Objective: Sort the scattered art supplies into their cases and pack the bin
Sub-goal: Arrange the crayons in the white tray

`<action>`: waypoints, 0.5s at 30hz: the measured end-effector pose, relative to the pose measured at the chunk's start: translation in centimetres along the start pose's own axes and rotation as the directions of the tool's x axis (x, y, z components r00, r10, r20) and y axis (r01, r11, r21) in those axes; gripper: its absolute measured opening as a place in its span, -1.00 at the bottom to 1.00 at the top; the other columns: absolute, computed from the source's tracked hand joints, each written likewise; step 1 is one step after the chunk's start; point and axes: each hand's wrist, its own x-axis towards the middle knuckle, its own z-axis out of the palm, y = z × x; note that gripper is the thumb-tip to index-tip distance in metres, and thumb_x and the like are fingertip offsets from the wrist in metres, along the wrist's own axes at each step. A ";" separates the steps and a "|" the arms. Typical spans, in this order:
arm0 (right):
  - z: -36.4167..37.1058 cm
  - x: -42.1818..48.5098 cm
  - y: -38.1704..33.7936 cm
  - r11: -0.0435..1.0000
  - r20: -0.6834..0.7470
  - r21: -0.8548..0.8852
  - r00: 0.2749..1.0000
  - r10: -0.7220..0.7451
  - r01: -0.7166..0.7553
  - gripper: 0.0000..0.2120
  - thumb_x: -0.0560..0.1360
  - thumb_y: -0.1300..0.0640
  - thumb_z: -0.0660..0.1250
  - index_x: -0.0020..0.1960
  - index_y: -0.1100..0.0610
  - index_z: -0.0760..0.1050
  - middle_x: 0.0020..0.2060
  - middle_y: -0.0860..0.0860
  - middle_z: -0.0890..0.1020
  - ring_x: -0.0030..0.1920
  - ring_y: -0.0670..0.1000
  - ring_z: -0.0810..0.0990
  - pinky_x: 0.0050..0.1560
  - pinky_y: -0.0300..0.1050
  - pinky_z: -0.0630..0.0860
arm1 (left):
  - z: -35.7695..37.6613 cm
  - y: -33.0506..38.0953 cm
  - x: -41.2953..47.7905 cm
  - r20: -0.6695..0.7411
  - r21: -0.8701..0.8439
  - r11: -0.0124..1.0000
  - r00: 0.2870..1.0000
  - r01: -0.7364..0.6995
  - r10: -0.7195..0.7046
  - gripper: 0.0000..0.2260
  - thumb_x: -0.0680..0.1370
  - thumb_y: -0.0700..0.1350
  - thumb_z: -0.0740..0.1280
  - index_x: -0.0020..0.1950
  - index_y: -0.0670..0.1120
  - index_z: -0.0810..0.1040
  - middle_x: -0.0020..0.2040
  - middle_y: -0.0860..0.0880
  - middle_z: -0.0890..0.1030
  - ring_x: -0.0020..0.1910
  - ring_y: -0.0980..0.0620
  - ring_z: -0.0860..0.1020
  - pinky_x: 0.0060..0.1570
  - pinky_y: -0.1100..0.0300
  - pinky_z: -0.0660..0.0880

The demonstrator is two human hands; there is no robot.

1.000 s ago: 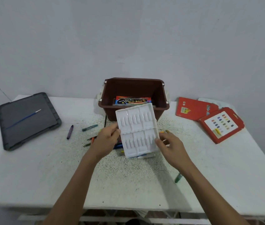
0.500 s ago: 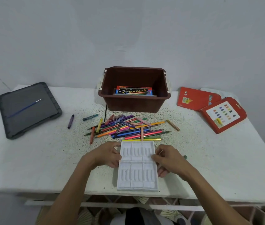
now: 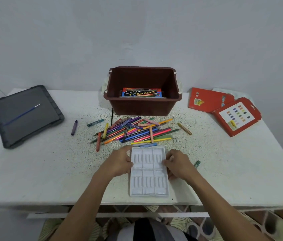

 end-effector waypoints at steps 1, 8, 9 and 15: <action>0.1 0.4 0.0 1.000 -0.034 -0.020 0.999 -0.015 0.014 -0.93 0.57 0.18 0.34 -0.05 0.17 0.47 -0.27 0.16 0.67 -0.34 0.16 0.68 -0.21 0.17 0.65 | 0.2 -0.1 0.2 -0.044 0.025 0.999 0.999 -0.020 0.021 -0.43 0.54 -0.28 0.37 0.51 -0.01 0.31 -0.08 -0.05 0.64 -0.20 0.03 0.66 -0.14 0.07 0.64; -0.3 1.8 -0.5 0.992 -0.112 -0.097 0.990 -0.088 0.077 -0.91 0.53 0.14 0.37 -0.07 0.10 0.46 -0.24 0.11 0.66 -0.28 0.13 0.65 -0.14 0.11 0.63 | 1.4 0.0 0.8 -0.197 0.186 0.973 0.965 -0.136 0.173 -0.55 0.57 -0.23 0.30 0.46 -0.05 0.39 -0.02 -0.09 0.62 -0.11 -0.04 0.58 -0.06 0.10 0.51; -0.4 1.9 -0.5 0.992 -0.106 -0.097 0.990 -0.096 0.086 -0.91 0.53 0.14 0.37 -0.07 0.11 0.46 -0.24 0.10 0.67 -0.29 0.12 0.65 -0.15 0.11 0.63 | 1.6 -0.2 1.1 -0.219 0.208 0.966 0.956 -0.152 0.198 -0.56 0.58 -0.21 0.30 0.46 -0.06 0.39 -0.02 -0.07 0.60 -0.11 -0.02 0.57 -0.04 0.09 0.50; -0.6 1.6 -0.2 0.995 -0.034 0.038 0.995 -0.089 0.090 -0.93 0.57 0.23 0.34 -0.03 0.20 0.45 -0.41 0.13 0.67 -0.44 0.13 0.66 -0.37 0.04 0.64 | 3.3 -3.3 1.9 -0.337 0.396 0.864 0.826 -0.312 0.452 -0.66 0.61 -0.09 0.20 0.38 -0.11 0.47 0.05 0.01 0.51 -0.02 0.07 0.45 0.03 0.08 0.51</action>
